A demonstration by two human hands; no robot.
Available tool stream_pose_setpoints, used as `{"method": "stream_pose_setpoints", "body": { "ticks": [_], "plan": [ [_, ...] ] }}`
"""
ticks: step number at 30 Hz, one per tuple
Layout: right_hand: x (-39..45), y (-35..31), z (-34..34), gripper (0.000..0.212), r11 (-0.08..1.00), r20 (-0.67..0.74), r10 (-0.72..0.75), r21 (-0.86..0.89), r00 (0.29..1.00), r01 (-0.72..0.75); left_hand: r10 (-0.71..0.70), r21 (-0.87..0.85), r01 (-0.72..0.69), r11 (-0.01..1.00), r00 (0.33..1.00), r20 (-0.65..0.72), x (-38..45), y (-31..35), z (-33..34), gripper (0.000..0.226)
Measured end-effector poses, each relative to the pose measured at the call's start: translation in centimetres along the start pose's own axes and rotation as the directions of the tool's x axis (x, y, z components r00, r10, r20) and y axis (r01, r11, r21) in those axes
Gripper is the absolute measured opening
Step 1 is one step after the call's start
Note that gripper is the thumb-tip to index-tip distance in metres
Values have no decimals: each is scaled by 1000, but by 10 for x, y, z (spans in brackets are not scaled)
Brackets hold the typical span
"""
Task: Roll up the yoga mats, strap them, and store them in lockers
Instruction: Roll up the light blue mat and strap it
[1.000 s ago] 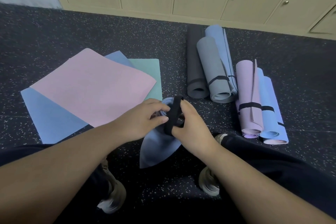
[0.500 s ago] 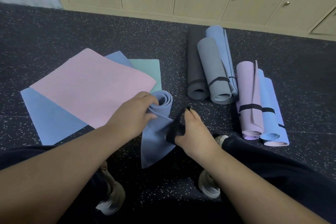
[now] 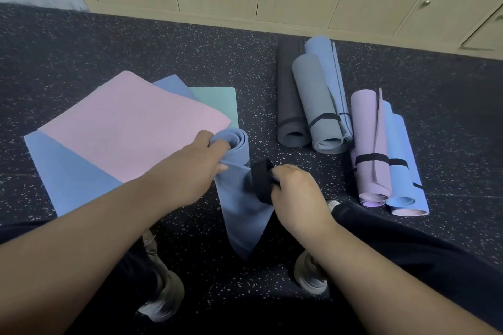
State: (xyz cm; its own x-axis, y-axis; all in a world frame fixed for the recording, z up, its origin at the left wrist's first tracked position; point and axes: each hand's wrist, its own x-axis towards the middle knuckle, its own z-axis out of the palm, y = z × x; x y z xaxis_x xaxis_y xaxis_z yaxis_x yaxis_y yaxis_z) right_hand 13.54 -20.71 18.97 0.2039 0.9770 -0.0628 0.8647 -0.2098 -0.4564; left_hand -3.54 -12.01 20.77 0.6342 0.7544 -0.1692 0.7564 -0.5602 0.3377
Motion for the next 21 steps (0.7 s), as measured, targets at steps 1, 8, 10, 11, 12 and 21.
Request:
{"method": "stream_pose_setpoints", "body": {
  "ticks": [1, 8, 10, 11, 12, 21],
  "plan": [
    [1, 1, -1, 10, 1000, -11, 1, 6, 1000, -1, 9, 38, -11, 999, 1000, 29, -2, 1, 2, 36],
    [5, 9, -6, 20, 999, -57, 39, 24, 998, -38, 65, 176, -95, 980, 983, 172, -10, 16, 12, 40],
    [4, 9, -6, 22, 999, -65, 40, 16, 997, -39, 110, 200, -145, 969, 978, 174, -12, 22, 13, 49],
    [4, 8, -6, 31, 999, -68, 39, 15, 997, -39, 128, 205, -163, 965, 976, 176, -12, 24, 14, 53],
    [4, 8, -7, 38, 999, -73, 35, 19, 997, -34, 134, 208, -171, 963, 975, 180, -12, 26, 14, 55],
    [1, -2, -1, 19, 997, -76, -70, 18, 995, 72, 140, 276, -164, 947, 985, 105, -11, 18, 18, 46]
  ]
}}
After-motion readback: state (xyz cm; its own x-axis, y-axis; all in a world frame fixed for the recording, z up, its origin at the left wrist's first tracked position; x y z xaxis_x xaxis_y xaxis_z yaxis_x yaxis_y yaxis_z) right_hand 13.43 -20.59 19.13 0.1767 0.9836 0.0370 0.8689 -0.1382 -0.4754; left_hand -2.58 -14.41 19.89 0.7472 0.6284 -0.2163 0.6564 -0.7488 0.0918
